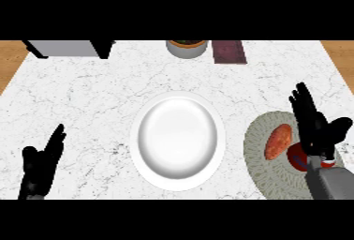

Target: Pick the can from the placemat and place it in the plate

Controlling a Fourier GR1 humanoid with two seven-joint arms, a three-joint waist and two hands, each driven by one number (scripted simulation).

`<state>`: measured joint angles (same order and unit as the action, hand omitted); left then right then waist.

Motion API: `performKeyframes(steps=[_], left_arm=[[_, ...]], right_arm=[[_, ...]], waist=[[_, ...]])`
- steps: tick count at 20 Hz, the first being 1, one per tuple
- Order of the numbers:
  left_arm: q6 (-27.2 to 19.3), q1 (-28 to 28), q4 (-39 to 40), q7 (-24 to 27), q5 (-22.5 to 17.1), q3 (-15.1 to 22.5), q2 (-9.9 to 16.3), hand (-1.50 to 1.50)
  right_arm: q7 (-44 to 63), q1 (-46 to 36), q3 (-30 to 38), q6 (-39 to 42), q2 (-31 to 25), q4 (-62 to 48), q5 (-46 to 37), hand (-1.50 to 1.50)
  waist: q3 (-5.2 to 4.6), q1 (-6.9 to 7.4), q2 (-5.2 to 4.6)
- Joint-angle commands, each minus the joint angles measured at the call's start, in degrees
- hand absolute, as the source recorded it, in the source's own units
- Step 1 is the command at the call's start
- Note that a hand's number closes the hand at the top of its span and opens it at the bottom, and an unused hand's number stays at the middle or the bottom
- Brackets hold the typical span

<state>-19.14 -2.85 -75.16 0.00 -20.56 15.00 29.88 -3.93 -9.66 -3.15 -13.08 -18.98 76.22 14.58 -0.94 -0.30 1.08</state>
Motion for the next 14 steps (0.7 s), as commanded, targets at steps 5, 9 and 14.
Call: performKeyframes(steps=[5,9,14], left_arm=[[3.54,1.51,-2.40,-2.52,-2.73,2.54,-4.13,0.00],[4.47,3.00,-5.05,-3.95,-3.64,5.95,-8.91,0.00],[3.90,5.12,-4.26,-4.93,-2.67,6.46,-10.71,0.00]], right_arm=[[-3.59,-13.41,3.20,29.43,-13.32,5.80,11.83,1.50],[-15.60,-12.98,9.11,31.13,-24.32,-6.30,2.62,1.50],[-30.55,-14.12,13.00,44.91,-24.49,-21.53,6.58,-1.50]], waist=[[1.10,1.13,-0.97],[1.23,1.17,-2.07],[1.17,1.81,-1.89]])
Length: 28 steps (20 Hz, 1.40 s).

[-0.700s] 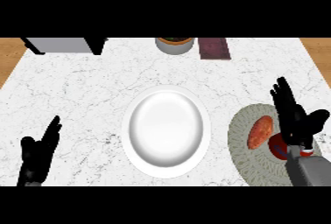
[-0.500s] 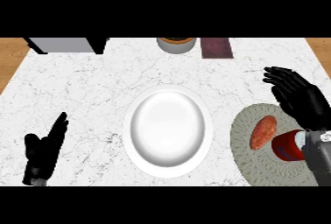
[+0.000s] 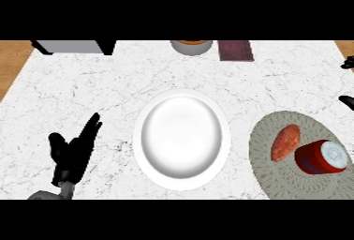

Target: Pick the can from the placemat and place it in the plate

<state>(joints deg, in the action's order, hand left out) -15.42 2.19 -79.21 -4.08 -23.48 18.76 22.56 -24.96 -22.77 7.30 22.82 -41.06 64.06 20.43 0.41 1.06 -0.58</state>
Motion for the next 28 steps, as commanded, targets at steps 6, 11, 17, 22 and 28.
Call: performKeyframes(steps=[6,11,17,22,28], left_arm=[[1.14,2.85,-0.22,-4.63,-1.21,0.13,-2.40,0.00],[1.30,1.35,1.16,-1.51,0.93,1.78,-3.36,0.00],[-0.08,0.69,0.30,-2.81,1.75,1.35,-3.81,0.00],[3.29,-2.33,0.36,-1.18,0.57,-0.63,-2.37,0.00],[0.93,-1.51,-1.55,-3.32,3.24,-0.92,-5.25,0.00]], right_arm=[[-19.10,-4.60,2.42,19.99,-11.49,-19.46,-5.60,-1.50],[-18.78,-2.72,-8.14,18.09,-17.11,-9.42,-17.55,-1.50],[-23.52,-1.41,-13.73,15.54,-22.07,-6.33,-25.00,-1.50],[-19.82,0.73,-18.50,7.92,-19.09,-0.53,-29.80,-1.50],[-18.95,4.69,-18.61,2.11,-16.30,2.16,-34.61,-1.50]], waist=[[-0.20,0.71,-0.17],[-0.28,0.59,-0.08],[-0.32,-0.10,0.30],[-0.41,-0.51,0.54],[-0.40,-0.98,0.62]])
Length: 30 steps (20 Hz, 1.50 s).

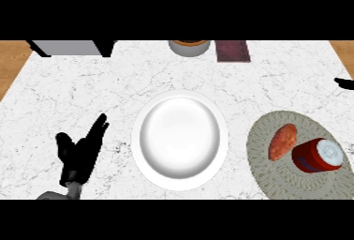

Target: Pick the can from the placemat and place it in the plate

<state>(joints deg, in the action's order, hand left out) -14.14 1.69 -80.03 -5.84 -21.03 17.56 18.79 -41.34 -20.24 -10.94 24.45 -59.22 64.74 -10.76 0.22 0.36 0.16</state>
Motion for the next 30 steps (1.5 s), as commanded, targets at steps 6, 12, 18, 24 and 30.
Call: performKeyframes(steps=[6,12,18,24,30], left_arm=[[1.40,-0.83,-0.31,-2.58,1.41,-0.86,-1.47,0.00],[1.26,-0.39,0.03,-3.19,3.70,-1.32,-4.59,0.00],[5.20,-0.26,0.79,-3.78,3.15,-5.67,-3.00,0.00],[6.54,-1.01,1.75,-2.62,3.95,-6.86,-3.62,0.00],[4.28,-3.70,-6.73,-7.89,7.22,-6.28,-4.96,0.00]], right_arm=[[2.15,3.55,-1.47,4.23,1.41,6.15,-5.51,-1.50],[2.65,8.20,0.68,3.93,4.73,9.15,-8.21,-1.50],[2.69,10.52,2.19,0.06,7.52,9.70,-14.83,-1.50],[8.08,11.69,0.85,-4.57,13.29,11.41,-21.38,-1.50],[7.73,14.69,4.10,-0.79,14.15,14.86,-24.21,-1.50]], waist=[[-0.25,-0.40,-0.10],[-0.23,-0.38,-0.12],[-0.23,-0.40,-0.15],[-0.23,-0.36,-0.16],[-0.23,-0.45,-0.07]])
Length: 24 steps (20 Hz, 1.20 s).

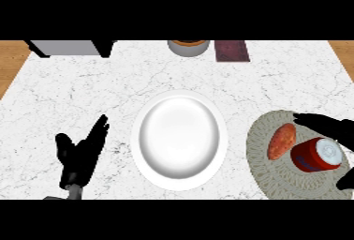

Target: Pick the can from the placemat and place it in the plate

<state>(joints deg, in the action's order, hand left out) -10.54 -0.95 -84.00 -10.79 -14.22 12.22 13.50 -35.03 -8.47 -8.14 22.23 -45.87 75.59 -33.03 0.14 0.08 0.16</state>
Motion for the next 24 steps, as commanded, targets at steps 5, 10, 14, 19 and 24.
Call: performKeyframes(steps=[5,10,14,19,24], left_arm=[[3.29,1.02,5.10,1.55,1.06,-3.06,-1.76,0.00],[1.09,-1.79,-3.61,-3.23,2.62,-0.64,-2.51,0.00],[2.74,-3.79,-2.73,-2.01,3.27,-2.42,-2.19,0.00],[7.51,-1.77,6.47,4.94,2.72,-5.04,-2.61,0.00],[3.45,-1.21,2.87,0.35,3.43,-4.22,-3.24,0.00]], right_arm=[[0.98,-1.73,-1.15,-0.10,6.95,-2.67,-8.57,-1.50],[-10.27,-0.31,-1.61,-8.63,3.88,-7.34,-14.78,1.50],[-8.54,-4.83,-0.99,-6.50,7.34,-9.28,-17.82,1.50],[-9.99,-2.37,2.93,-9.57,8.50,-5.59,-16.52,1.50],[12.75,1.27,-3.26,-13.21,29.07,2.76,-17.99,1.50]], waist=[[-0.15,0.03,-0.20],[-0.10,0.23,-0.16],[-0.13,0.32,-0.17],[-0.16,-0.11,-0.15],[-0.52,-2.08,1.16]])
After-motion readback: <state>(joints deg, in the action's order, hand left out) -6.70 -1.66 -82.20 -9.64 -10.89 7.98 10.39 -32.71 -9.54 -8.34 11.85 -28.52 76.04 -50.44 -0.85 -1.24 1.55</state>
